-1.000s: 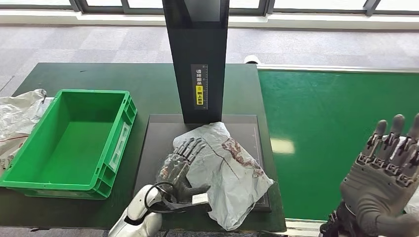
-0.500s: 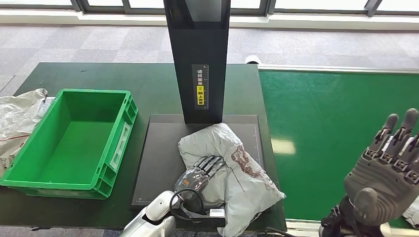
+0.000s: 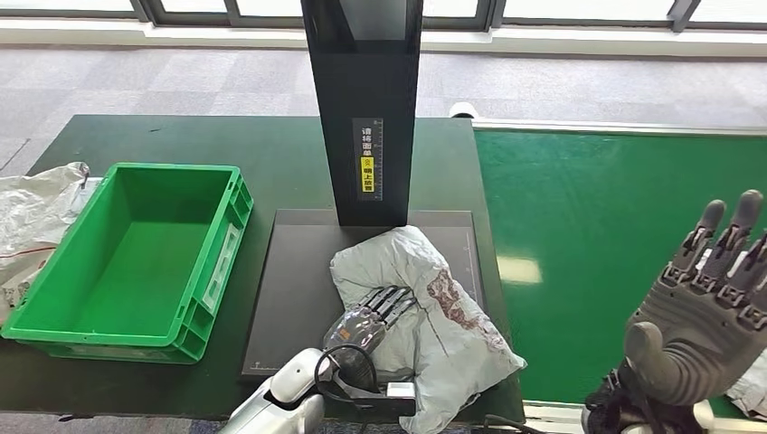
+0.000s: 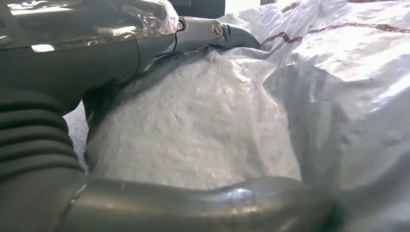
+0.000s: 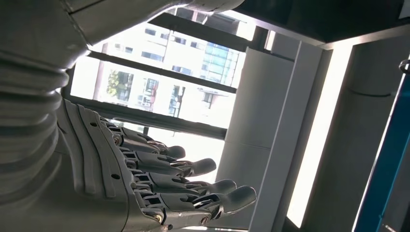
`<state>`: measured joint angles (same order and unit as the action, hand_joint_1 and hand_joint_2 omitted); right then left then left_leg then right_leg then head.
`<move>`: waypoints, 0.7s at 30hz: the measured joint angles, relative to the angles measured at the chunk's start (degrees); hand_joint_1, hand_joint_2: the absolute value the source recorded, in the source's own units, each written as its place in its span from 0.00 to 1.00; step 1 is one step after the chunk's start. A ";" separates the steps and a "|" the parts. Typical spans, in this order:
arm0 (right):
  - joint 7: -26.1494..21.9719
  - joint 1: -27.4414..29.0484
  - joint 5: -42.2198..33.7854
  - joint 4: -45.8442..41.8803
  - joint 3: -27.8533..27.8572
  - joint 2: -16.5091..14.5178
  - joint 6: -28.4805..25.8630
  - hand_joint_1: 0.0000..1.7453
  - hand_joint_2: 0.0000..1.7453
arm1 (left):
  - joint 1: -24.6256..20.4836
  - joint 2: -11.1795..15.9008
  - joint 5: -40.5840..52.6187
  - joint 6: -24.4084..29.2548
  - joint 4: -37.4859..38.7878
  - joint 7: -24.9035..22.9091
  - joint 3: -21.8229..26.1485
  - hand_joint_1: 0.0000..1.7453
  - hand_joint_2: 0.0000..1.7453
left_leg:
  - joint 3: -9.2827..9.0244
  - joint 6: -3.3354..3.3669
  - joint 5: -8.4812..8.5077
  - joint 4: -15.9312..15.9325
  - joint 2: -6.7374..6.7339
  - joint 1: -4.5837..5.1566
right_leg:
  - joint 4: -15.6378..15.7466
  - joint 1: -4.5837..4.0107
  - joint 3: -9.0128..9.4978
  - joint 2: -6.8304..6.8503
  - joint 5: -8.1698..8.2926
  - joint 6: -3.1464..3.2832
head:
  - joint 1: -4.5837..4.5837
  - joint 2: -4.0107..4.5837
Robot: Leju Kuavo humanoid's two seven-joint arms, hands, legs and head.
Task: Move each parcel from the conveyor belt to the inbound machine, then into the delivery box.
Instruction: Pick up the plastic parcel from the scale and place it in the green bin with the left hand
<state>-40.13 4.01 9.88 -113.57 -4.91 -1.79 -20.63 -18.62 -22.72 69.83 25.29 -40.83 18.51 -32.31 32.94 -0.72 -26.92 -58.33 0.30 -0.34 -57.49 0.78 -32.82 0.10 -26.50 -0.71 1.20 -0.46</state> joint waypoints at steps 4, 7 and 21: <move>0.00 -1.37 -0.06 0.77 -0.01 -0.01 0.64 0.00 1.00 | -0.02 -0.01 0.60 3.78 0.26 -0.67 -0.16 1.00 1.00 | -0.01 0.02 0.02 0.00 0.01 0.00 | 0.00 0.00 0.04 0.03 0.01 0.00 | 0.00 -0.01; 0.01 -1.97 0.10 1.26 -0.01 -0.02 0.72 0.00 1.00 | 0.34 0.15 -0.93 8.06 -0.79 0.09 -0.17 1.00 1.00 | 0.00 0.03 0.02 0.00 0.02 0.00 | 0.00 0.00 0.04 0.05 0.01 0.00 | 0.00 0.00; 0.00 -2.06 -0.35 2.15 -0.86 -0.02 -0.31 0.00 1.00 | 3.01 1.98 -6.07 11.19 -8.52 3.78 -0.17 1.00 1.00 | 0.06 0.03 0.02 0.01 0.02 -0.01 | -0.01 -0.01 -0.07 0.03 0.00 0.00 | 0.00 -0.01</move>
<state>-40.13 1.95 9.53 -111.43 -5.78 -1.81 -20.94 -15.61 -20.74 63.76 36.48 -49.35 22.28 -32.48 32.99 -0.69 -26.90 -58.32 0.31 -0.35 -57.50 0.77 -32.90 0.13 -26.50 -0.72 1.20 -0.48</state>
